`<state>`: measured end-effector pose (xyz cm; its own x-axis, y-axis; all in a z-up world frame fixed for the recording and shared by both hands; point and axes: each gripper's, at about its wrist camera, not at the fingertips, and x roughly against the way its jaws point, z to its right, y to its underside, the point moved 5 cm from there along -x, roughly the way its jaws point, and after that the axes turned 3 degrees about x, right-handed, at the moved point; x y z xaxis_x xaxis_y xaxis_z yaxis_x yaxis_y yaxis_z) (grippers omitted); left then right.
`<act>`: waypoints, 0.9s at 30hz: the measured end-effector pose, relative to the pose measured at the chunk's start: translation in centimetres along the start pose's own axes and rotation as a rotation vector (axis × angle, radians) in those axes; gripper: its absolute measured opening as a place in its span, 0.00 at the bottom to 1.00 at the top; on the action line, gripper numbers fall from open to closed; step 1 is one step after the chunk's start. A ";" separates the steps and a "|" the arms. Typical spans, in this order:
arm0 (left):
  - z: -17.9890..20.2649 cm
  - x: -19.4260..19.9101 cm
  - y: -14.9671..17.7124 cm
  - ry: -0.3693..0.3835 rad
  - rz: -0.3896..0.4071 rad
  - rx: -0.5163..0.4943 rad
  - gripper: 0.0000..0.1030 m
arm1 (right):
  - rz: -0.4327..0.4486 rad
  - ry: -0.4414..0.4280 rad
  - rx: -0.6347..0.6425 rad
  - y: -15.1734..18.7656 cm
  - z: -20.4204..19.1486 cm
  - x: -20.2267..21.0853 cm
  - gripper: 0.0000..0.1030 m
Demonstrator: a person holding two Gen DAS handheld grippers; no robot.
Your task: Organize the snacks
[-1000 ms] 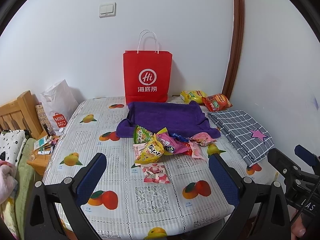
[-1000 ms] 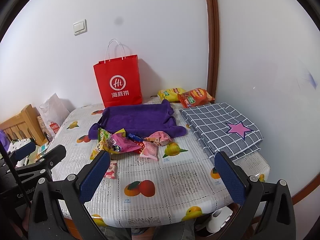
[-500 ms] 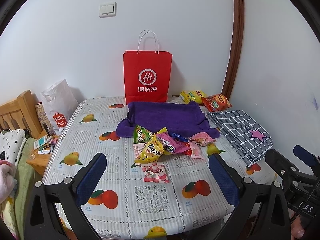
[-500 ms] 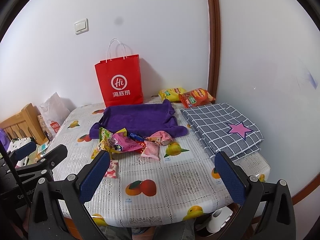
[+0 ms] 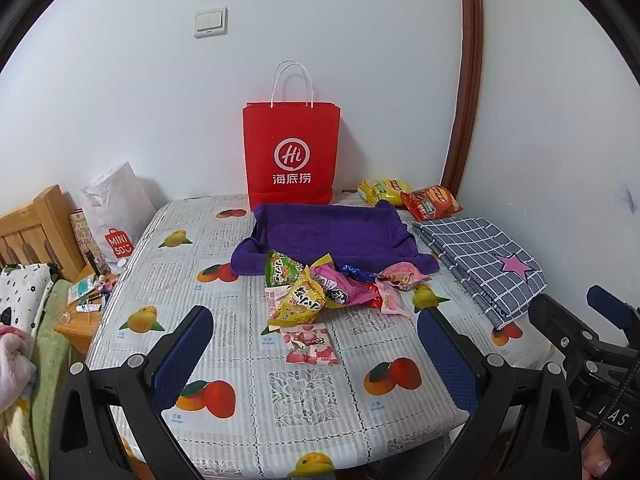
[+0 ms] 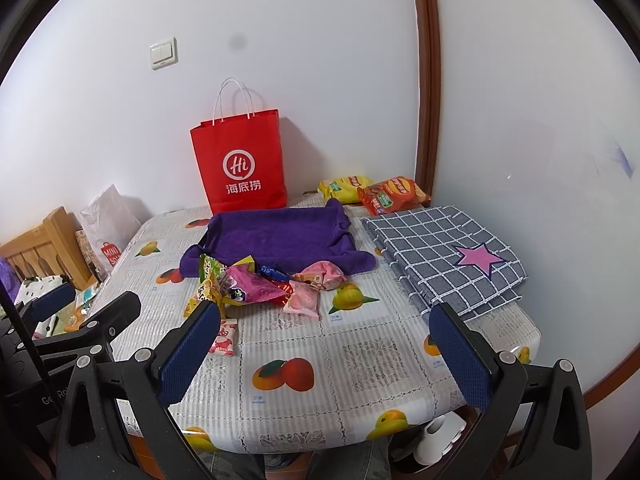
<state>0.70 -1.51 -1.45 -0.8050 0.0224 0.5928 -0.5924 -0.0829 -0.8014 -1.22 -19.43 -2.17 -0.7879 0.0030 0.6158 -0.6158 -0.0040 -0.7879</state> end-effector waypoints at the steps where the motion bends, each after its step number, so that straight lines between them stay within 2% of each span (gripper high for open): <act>1: 0.0 0.0 0.0 0.000 0.000 0.000 1.00 | 0.000 0.000 -0.001 0.0 0.0 0.0 1.00; 18: 0.2 -0.8 -0.3 0.013 0.007 -0.023 1.00 | 0.029 -0.021 0.007 0.1 -0.8 0.1 1.00; 24: -0.4 -2.8 -0.6 0.002 -0.002 -0.036 1.00 | -0.006 -0.073 -0.025 0.6 -0.5 -2.1 1.00; 27: -1.4 -4.5 0.0 -0.033 -0.017 -0.039 1.00 | -0.040 -0.055 -0.031 1.4 0.1 -4.1 1.00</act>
<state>4.33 -0.23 -4.23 -0.7938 -0.0091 0.6081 -0.6072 -0.0438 -0.7933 1.15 -19.54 -5.81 -0.7622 -0.0525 0.6452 -0.6469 0.0260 -0.7621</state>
